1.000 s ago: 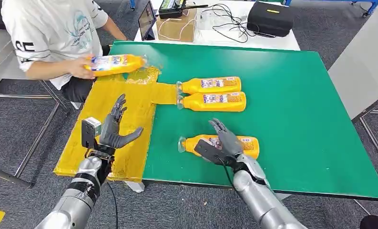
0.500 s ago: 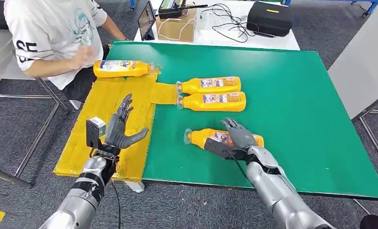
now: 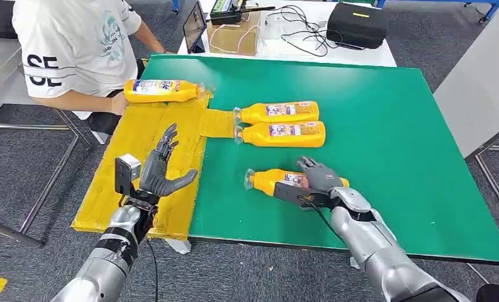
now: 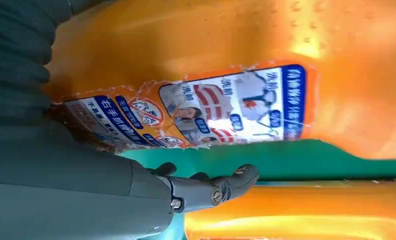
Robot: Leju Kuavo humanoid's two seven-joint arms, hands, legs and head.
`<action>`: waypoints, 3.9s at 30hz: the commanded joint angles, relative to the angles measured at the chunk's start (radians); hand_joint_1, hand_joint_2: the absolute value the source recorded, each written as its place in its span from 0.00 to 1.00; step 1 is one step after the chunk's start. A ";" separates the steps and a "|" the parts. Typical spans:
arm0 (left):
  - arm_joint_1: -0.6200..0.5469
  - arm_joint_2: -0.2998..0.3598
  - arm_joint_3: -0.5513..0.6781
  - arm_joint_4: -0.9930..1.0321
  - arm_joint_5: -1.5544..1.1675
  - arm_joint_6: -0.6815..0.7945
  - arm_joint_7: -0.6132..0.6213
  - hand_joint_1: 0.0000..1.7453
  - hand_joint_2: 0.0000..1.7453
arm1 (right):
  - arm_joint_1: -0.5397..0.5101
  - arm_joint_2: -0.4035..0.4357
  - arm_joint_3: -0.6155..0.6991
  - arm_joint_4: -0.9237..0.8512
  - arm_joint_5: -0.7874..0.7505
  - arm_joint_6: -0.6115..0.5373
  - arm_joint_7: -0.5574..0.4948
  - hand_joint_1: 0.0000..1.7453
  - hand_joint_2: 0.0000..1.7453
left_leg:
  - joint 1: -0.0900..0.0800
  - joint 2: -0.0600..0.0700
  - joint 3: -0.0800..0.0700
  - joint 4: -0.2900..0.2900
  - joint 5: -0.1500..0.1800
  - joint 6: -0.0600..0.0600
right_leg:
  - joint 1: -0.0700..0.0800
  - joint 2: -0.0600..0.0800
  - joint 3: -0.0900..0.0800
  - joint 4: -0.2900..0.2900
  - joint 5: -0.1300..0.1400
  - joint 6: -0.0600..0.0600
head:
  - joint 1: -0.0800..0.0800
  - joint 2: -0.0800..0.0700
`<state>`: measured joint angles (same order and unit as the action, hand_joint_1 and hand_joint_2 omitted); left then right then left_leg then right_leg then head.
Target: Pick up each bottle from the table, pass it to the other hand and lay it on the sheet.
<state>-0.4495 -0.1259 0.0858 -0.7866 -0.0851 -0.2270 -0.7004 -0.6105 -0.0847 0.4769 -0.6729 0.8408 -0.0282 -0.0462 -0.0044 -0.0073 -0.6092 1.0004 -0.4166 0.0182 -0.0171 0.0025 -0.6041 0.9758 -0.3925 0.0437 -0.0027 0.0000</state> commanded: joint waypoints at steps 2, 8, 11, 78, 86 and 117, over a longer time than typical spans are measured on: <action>-0.024 0.011 0.025 0.048 -0.004 -0.011 0.002 0.00 1.00 | 0.012 -0.104 0.085 -0.030 0.025 0.035 0.053 0.00 1.00 | 0.002 -0.002 0.004 0.001 -0.002 -0.002 | 0.002 -0.003 0.006 0.000 -0.003 -0.002 | 0.000 0.000; -0.004 0.015 0.039 0.026 -0.002 -0.012 0.002 0.00 1.00 | 0.088 -0.177 0.069 -0.180 0.048 0.052 0.112 0.26 1.00 | 0.002 -0.003 0.005 0.000 -0.002 -0.001 | 0.002 -0.004 0.007 -0.002 -0.002 -0.002 | 0.000 0.000; -0.002 0.015 0.044 0.025 -0.005 -0.016 0.002 0.00 1.00 | 0.124 -0.210 0.048 -0.214 0.042 0.070 0.120 0.98 1.00 | 0.002 -0.004 0.004 0.000 -0.002 -0.002 | 0.002 -0.005 0.007 -0.001 -0.003 -0.002 | 0.000 0.000; -0.123 -0.082 -0.170 0.000 0.285 -0.119 0.207 0.00 1.00 | -0.014 0.393 0.054 0.123 -0.429 -0.226 -0.306 1.00 1.00 | 0.002 0.001 -0.002 0.000 0.000 -0.003 | 0.002 0.000 -0.003 0.003 -0.001 -0.002 | 0.001 0.000; -0.112 -0.048 -0.170 -0.010 0.382 -0.195 0.269 0.00 1.00 | -0.012 0.367 0.078 0.164 -0.381 -0.230 -0.276 1.00 1.00 | 0.003 0.000 0.001 0.001 -0.001 -0.004 | 0.003 -0.002 0.000 0.003 -0.003 -0.003 | 0.000 0.000; -0.196 -0.022 -0.215 0.189 0.406 -0.183 0.319 1.00 1.00 | -0.029 0.366 -0.037 0.072 -0.444 -0.337 -0.282 0.00 1.00 | 0.001 0.002 -0.004 0.000 0.001 -0.003 | 0.001 0.001 -0.006 0.004 -0.001 -0.001 | 0.000 0.000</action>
<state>-0.6181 -0.1617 -0.1228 -0.6351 0.2853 -0.4650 -0.3815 -0.6010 0.2991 0.5081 -0.5707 0.4440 -0.3174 -0.3033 -0.0043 -0.0056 -0.6148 1.0002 -0.4148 0.0162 -0.0171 0.0033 -0.6117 0.9797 -0.3920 0.0436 -0.0027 0.0000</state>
